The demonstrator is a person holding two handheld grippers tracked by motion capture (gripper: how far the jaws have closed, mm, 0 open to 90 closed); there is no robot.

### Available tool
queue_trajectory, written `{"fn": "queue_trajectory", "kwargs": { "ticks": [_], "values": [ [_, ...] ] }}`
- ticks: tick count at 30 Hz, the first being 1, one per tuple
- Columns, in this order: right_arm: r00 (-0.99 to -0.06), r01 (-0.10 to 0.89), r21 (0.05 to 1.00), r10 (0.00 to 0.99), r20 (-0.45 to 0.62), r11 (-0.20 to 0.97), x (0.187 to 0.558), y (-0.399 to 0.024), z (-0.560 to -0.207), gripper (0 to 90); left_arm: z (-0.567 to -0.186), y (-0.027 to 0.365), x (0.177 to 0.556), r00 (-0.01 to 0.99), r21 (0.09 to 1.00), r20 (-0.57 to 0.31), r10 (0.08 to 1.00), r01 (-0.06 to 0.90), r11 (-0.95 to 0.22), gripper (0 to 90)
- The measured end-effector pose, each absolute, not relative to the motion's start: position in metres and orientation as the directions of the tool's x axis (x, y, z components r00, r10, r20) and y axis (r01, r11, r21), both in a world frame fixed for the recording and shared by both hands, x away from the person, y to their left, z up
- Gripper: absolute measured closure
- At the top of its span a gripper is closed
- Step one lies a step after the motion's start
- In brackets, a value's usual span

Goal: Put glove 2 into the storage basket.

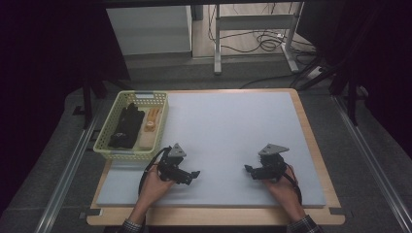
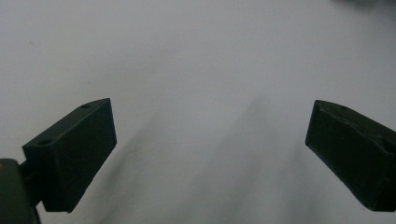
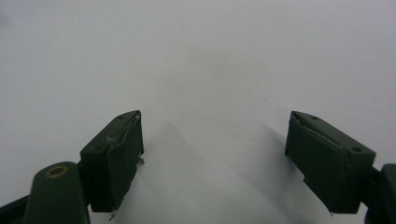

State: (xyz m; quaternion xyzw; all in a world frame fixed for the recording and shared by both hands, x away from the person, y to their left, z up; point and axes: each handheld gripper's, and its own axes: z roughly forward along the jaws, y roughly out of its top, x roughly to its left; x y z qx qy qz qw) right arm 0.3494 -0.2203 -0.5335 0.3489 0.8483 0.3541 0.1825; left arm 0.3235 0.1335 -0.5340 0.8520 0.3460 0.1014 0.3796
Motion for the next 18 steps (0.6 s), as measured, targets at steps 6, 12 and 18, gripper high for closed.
{"fn": "queue_trajectory", "kwargs": {
  "ticks": [6,12,18],
  "values": [
    [-0.690,0.462,0.728,0.721,-0.064,0.506,0.349,-0.220,-0.533,18.9,-0.544,0.131,0.321,0.747,0.697,-0.076,0.661,0.514,-0.500,2.1],
    [-0.690,0.462,0.728,0.721,-0.063,0.506,0.349,-0.220,-0.533,18.9,-0.548,0.127,0.318,0.751,0.691,-0.036,0.659,0.495,-0.526,0.7],
    [-0.690,0.464,0.728,0.721,-0.059,0.504,0.349,-0.221,-0.534,18.9,-0.548,0.127,0.318,0.751,0.690,-0.033,0.659,0.495,-0.529,0.5]
  ]
}}
